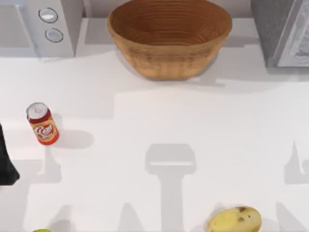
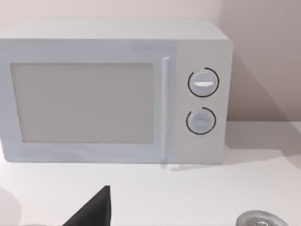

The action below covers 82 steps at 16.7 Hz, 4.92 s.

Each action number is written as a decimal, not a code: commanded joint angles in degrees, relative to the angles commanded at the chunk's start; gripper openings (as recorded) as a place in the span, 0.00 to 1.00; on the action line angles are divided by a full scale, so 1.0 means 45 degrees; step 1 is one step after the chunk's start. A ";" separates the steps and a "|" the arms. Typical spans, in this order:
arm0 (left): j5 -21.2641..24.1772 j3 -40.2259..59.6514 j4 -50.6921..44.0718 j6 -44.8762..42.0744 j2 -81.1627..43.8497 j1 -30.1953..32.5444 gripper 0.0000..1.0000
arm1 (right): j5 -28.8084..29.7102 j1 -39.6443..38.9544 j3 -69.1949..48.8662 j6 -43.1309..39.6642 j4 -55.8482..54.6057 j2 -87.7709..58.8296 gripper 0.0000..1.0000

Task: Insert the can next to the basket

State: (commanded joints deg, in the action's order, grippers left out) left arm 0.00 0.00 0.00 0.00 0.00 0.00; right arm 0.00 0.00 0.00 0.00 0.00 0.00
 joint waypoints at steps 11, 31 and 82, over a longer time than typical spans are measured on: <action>0.0390 0.4241 -0.2606 -0.1046 -0.5128 0.1699 1.00 | 0.0000 0.0000 0.0000 0.0000 0.0000 0.0000 1.00; 0.1242 2.3808 -1.7477 -0.2100 -2.7193 0.7856 1.00 | 0.0000 0.0000 0.0000 0.0000 0.0000 0.0000 1.00; 0.0227 2.4389 -1.5359 -0.2523 -2.8990 0.7881 0.00 | 0.0000 0.0000 0.0000 0.0000 0.0000 0.0000 1.00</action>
State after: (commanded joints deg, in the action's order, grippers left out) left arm 1.02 109.75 -69.12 -11.35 -130.46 35.46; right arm 0.00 0.00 0.00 0.00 0.00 0.00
